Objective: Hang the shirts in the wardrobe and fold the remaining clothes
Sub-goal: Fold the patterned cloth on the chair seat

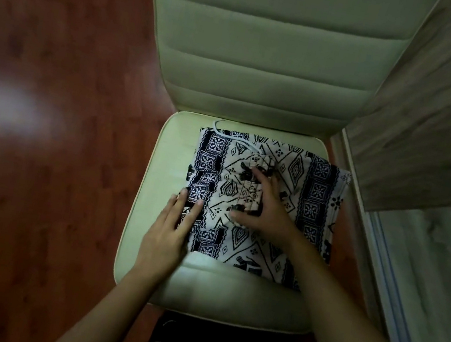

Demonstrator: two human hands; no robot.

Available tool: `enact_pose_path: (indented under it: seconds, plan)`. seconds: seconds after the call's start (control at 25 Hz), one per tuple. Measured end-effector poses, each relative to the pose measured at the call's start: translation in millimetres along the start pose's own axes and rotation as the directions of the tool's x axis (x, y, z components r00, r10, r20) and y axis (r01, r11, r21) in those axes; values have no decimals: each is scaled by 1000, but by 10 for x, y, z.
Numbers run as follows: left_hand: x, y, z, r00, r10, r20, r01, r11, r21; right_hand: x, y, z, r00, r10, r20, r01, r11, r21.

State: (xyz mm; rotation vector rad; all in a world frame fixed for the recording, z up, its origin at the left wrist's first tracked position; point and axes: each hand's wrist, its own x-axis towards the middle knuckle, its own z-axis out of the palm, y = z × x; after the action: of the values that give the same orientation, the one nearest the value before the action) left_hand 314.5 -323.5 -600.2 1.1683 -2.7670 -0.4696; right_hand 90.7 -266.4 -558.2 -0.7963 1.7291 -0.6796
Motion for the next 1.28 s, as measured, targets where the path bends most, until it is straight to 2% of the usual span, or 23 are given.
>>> enact_pose_path:
  seconds: [0.04,0.12,0.16,0.24,0.28,0.32,0.36,0.4,0.48,0.52,0.56,0.64,0.72,0.8,0.84,0.88,0.96,1.04,1.08,1.12,1.16,1.2,1.28]
  plan:
    - [-23,-50,40,998,2,56,-3,1000,14,-20,26,10,999,22,31,-17,989,-148]
    - [-70,-149,35,995,48,92,-53,997,55,-32,121,58,999,39,8,-30,878,-477]
    - [-88,-162,-6,996,62,72,-65,997,41,-26,165,77,1000,15,-26,-28,801,-598]
    - [-55,-102,-120,999,34,7,-33,995,-92,-10,228,124,987,-122,-103,10,688,-725]
    - [8,-49,-172,999,-51,-18,47,978,-201,-6,251,154,969,-208,-131,34,642,-766]
    - [107,28,-225,979,-201,-12,186,923,-338,4,306,203,950,-275,-150,47,599,-799]
    - [234,86,-263,931,-363,46,341,819,-462,13,352,244,934,-316,-167,45,568,-822]
    - [369,130,-309,853,-503,139,496,699,-515,33,411,275,931,-321,-173,36,553,-832]
    - [580,140,-370,704,-633,323,708,588,-391,44,460,287,941,-289,-174,2,520,-854]
    - [631,124,-395,664,-628,407,748,565,-348,40,457,273,939,-293,-179,-5,509,-861]
    - [652,117,-422,647,-595,477,762,526,-378,32,431,256,934,-305,-188,-10,503,-864]
    - [641,115,-457,656,-480,583,753,356,-553,30,361,244,951,-258,-170,-20,497,-868]
    - [607,126,-477,673,-402,621,732,240,-638,32,317,264,957,-228,-180,-41,508,-860]
    - [614,149,-537,679,-352,644,727,205,-655,59,238,249,971,-195,-136,-17,515,-857]
    - [647,156,-603,679,-352,645,729,219,-649,51,175,240,976,-182,-115,5,553,-833]
    - [683,137,-673,686,-367,628,723,243,-647,37,129,263,987,-130,-92,7,611,-792]
    - [769,118,-888,725,-420,546,687,379,-620,34,25,337,995,-70,-77,-3,721,-693]
    - [835,192,-1113,801,-434,412,596,646,-477,73,-42,391,993,-55,-108,-7,860,-510]
    - [845,285,-1207,843,-409,350,521,784,-337,92,-106,384,994,-18,-112,-17,953,-304]
    - [846,399,-1261,880,-362,307,424,890,-169,100,-190,354,996,23,-83,-22,1000,13]
    - [818,544,-1266,907,-305,290,324,946,-19,93,-254,290,998,53,-14,-46,942,334]
    - [749,715,-1221,924,-252,286,235,968,93,60,-309,192,999,32,38,-48,833,552]
    - [547,981,-1003,973,-87,212,31,967,254,-24,-339,-23,997,-45,57,-14,650,760]
